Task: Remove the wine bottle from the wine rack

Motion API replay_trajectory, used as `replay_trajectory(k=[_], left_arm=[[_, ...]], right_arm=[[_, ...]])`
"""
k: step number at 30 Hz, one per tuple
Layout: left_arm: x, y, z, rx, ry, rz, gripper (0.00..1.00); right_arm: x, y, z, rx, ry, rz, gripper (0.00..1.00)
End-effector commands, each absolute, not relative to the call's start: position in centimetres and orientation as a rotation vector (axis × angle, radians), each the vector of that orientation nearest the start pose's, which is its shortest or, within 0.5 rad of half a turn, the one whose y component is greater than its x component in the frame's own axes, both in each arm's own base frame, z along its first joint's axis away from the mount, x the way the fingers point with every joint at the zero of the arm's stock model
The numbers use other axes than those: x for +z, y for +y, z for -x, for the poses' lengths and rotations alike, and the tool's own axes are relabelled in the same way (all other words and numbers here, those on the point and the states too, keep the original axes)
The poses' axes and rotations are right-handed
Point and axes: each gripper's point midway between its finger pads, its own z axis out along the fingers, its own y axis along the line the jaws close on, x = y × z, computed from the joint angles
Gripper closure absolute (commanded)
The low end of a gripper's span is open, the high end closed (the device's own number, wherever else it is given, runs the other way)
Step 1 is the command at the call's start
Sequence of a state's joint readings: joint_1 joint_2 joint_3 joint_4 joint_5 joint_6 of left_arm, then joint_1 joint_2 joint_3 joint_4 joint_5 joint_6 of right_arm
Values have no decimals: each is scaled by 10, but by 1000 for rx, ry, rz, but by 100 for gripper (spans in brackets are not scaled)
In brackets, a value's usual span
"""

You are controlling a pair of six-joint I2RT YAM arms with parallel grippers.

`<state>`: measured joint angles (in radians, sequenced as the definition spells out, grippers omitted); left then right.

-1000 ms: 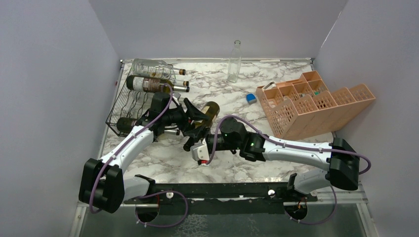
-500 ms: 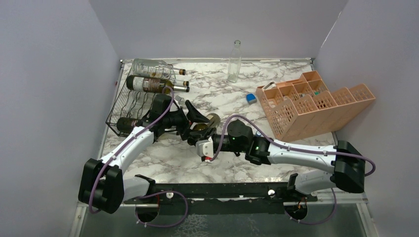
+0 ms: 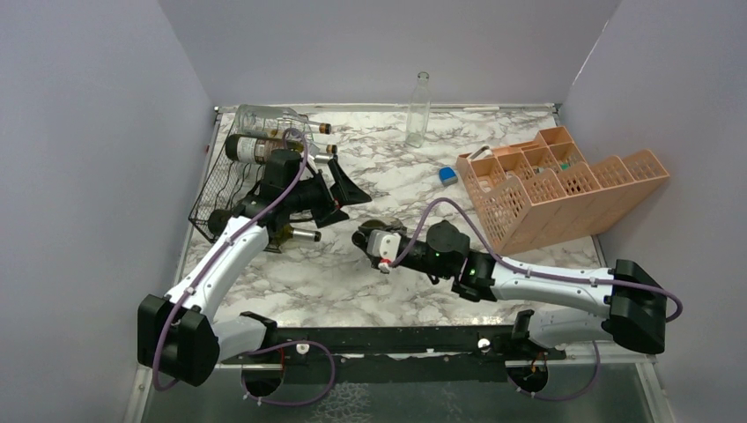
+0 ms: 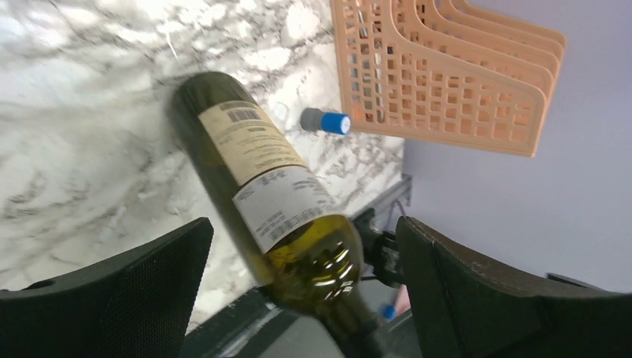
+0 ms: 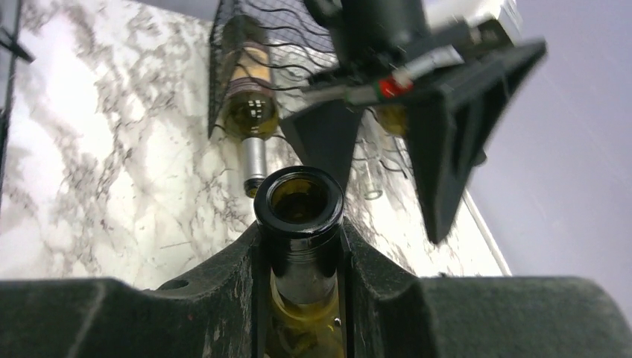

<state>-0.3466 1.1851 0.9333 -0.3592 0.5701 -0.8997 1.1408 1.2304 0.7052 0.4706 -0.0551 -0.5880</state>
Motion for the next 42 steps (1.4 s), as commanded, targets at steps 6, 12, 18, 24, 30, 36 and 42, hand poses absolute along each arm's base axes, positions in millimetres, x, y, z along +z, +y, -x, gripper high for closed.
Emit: replay_trajectory(k=[6, 12, 18, 24, 30, 36, 42], left_arm=[[272, -179, -287, -874, 2138, 107, 1], [287, -165, -281, -786, 2054, 42, 1], [282, -155, -273, -726, 2029, -19, 1], [274, -160, -255, -804, 2027, -22, 1], [271, -153, -248, -777, 2004, -23, 1], [262, -158, -245, -810, 2035, -29, 1], [264, -158, -244, -814, 2027, -31, 1]], right_arm=[[299, 322, -277, 417, 1229, 733, 90], [317, 297, -341, 370, 1295, 534, 90], [327, 281, -408, 335, 1341, 398, 90], [333, 266, -465, 317, 1330, 330, 88], [328, 258, -504, 299, 1334, 293, 86], [321, 245, -527, 283, 1344, 241, 84], [309, 237, -531, 245, 1333, 246, 80]])
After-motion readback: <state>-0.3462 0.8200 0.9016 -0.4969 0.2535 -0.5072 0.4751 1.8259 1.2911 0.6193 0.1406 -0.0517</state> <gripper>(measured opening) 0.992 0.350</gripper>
